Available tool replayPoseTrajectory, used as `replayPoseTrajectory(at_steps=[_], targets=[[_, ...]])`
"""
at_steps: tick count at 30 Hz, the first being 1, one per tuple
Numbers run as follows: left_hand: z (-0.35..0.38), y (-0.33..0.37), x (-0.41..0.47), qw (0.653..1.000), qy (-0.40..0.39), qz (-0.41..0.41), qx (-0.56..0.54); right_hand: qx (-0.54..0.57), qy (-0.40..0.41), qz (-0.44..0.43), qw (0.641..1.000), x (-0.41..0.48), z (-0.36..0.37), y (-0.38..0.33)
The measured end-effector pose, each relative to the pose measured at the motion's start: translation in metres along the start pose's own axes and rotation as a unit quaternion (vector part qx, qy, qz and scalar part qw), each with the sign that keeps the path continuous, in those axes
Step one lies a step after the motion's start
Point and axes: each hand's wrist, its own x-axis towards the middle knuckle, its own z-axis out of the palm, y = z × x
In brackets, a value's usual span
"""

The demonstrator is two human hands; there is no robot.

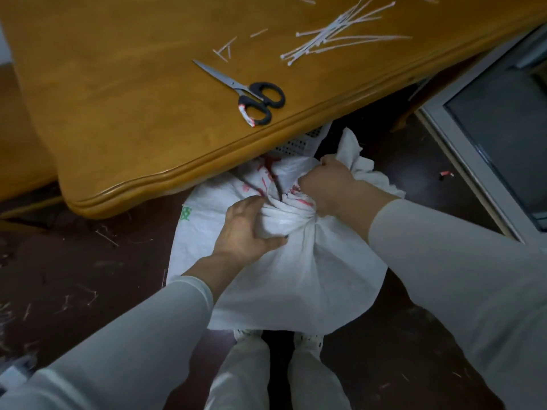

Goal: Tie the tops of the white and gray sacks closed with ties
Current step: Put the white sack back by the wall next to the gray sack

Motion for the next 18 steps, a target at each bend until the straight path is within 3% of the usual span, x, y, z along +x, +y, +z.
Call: replayPoseTrajectory(at_steps=[1,5,9,12,18], targets=[[-0.002,0.000,-0.002,1.000,-0.010,-0.014,-0.005,0.045,-0.032,0.002,0.998,0.001,0.007,0.002],[-0.004,-0.004,-0.008,0.992,-0.089,-0.088,0.032,0.021,0.028,0.008,0.999,-0.002,0.015,0.007],[-0.001,-0.017,-0.015,0.967,-0.170,-0.174,0.075,0.086,0.000,-0.018,0.996,-0.009,0.018,0.000],[0.002,-0.032,-0.019,0.949,-0.204,-0.223,0.087,0.107,0.028,-0.019,0.994,-0.015,0.027,-0.007],[0.009,-0.044,-0.021,0.941,-0.239,-0.221,0.089,0.251,0.017,0.022,0.968,-0.022,0.048,-0.024]])
